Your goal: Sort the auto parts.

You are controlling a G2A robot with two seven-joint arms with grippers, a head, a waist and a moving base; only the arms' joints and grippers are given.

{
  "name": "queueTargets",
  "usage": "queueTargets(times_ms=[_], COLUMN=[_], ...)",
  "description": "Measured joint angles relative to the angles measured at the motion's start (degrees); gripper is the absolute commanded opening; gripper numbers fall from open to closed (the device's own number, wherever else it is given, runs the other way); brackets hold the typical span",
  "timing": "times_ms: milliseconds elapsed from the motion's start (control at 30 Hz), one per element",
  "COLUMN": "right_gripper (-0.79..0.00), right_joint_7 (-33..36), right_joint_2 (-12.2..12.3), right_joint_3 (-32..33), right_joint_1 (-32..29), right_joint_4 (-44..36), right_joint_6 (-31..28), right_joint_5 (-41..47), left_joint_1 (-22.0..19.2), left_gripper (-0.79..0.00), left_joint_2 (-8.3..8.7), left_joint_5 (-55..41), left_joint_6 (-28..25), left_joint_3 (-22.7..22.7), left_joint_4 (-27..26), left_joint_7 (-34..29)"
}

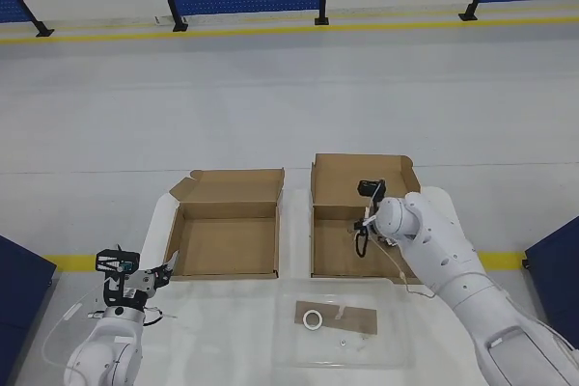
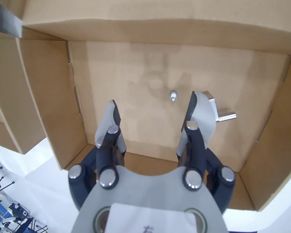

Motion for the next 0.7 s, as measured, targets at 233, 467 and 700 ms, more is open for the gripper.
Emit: queueTargets(times_ms=[233,467,700], right_gripper=[0.000,0.000,0.000], right_joint_7=[4.27,4.04,7.76], right_joint_2=[3.36,3.31,5.23], right_joint_3=[7.77,7.40,12.96], right_joint_1=[-8.54,-8.15,-13.77], right_joint_4=[-17.88,-15.94,-28.79], right_joint_6=[-0.39,-0.50,-9.59], right_joint_5=[-2.98,-2.81,-0.89], left_joint_1=[0.00,0.00,0.00], left_gripper=[0.000,0.000,0.000], left_joint_2=[0.00,0.00,0.00], left_joint_5=[0.00,0.00,0.00], left_joint_6=[0.00,0.00,0.00], left_joint_3=[0.00,0.00,0.00], left_joint_4=[0.00,0.00,0.00], left_joint_7=[0.00,0.00,0.00])
